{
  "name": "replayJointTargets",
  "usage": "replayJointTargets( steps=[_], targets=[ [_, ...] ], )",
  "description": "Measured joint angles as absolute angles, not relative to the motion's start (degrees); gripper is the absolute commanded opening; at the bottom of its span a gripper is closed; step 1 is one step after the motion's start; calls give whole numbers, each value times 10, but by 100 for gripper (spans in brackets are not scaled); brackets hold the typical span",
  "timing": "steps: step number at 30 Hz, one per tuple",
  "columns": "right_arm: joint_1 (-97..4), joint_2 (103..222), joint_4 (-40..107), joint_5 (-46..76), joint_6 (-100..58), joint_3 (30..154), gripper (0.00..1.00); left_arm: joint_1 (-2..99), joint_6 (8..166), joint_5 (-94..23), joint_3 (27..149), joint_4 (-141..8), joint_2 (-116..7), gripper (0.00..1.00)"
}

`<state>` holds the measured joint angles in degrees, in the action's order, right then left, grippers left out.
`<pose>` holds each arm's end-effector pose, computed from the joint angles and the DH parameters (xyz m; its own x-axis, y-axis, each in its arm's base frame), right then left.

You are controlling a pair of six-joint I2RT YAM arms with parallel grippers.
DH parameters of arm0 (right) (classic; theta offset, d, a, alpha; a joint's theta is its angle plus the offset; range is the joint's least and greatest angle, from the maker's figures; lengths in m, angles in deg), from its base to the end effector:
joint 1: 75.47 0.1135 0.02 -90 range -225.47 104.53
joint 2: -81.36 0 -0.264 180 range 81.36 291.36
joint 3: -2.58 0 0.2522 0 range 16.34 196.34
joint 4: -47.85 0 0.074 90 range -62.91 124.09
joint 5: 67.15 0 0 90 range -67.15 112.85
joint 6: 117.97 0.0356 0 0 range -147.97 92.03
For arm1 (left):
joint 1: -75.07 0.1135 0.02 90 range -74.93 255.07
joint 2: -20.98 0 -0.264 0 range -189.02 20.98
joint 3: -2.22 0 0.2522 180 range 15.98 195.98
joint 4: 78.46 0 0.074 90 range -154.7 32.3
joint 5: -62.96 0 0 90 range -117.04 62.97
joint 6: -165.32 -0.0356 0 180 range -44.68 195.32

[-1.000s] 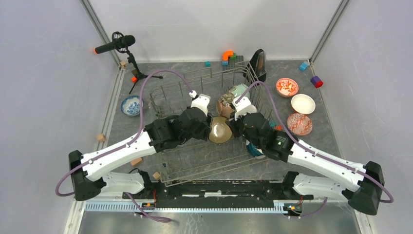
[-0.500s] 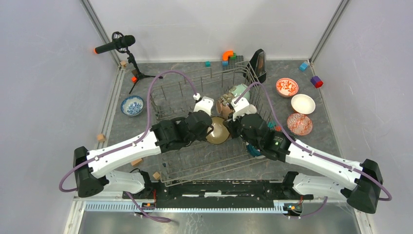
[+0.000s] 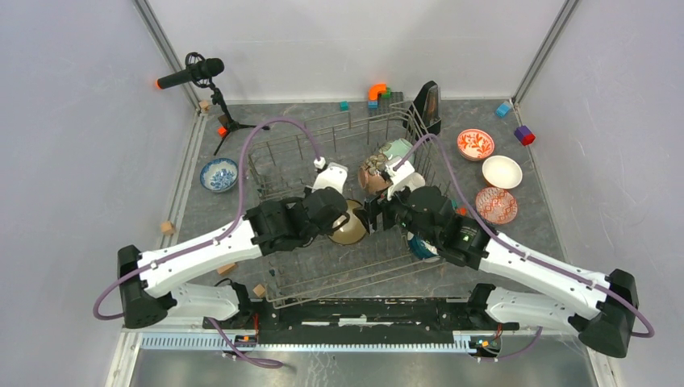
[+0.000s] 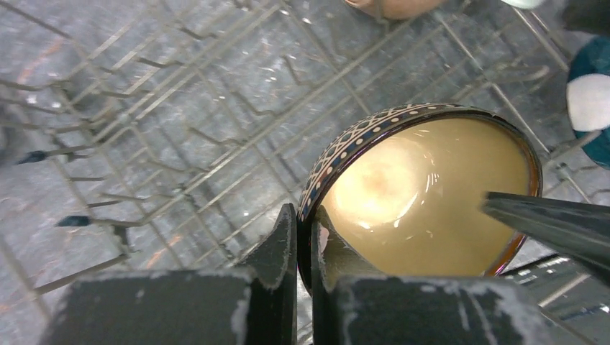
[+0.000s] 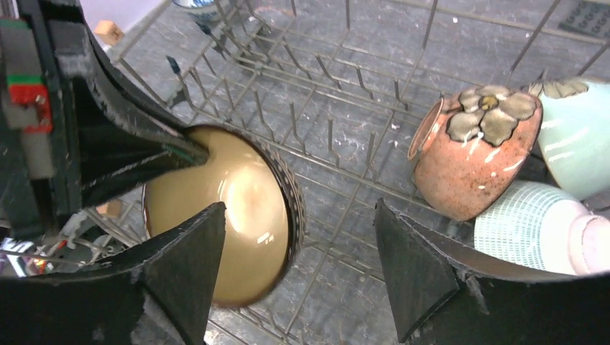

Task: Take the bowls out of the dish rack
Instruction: Pick up the bowl from the dish rack, then place the bowl at the center of the board.

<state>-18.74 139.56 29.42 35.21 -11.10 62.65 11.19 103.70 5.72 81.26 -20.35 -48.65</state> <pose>0.1365 0.1942 0.3151 -0.3540 -0.0228 -0.9350 -0.6285 0.7461 0.2198 0.1254 -0.2120 0.3241 -0.5752 0.2651 -0.7739 0.3688 0.9285 0.0440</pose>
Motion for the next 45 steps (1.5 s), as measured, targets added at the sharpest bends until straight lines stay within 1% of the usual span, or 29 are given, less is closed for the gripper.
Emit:
replayJointTargets(
  steps=[4,6,8,9,13,16,20,28,34,38,42,45],
  targets=[
    [-187,1366,263,344,-136,656,88,120,1024,111,812,-185,-440,2],
    [-187,1335,256,347,-151,666,88,148,1018,128,812,-178,-396,2],
    [-187,1281,255,356,-165,665,89,207,1014,133,813,-178,-345,2],
    [-187,1272,255,358,-167,665,89,240,1013,132,813,-179,-325,2],
    [-187,1198,288,381,-174,617,89,411,997,130,813,-182,-269,2],
    [-187,1190,291,394,-176,585,88,514,995,113,812,-184,-273,2],
    [-187,1199,287,400,-176,553,88,605,1010,70,801,-188,-311,2],
    [-187,1194,296,398,-165,494,88,783,1126,4,778,-191,-368,2],
    [-187,1170,317,386,-151,445,88,862,1225,-13,742,-207,-390,2],
    [-187,1162,324,378,-144,429,88,906,1304,-39,666,-246,-392,2],
    [-187,1156,330,377,-143,427,88,921,1360,-50,599,-254,-395,2],
    [-187,1144,332,379,-143,427,88,922,1387,-51,585,-252,-404,2]
  ],
)
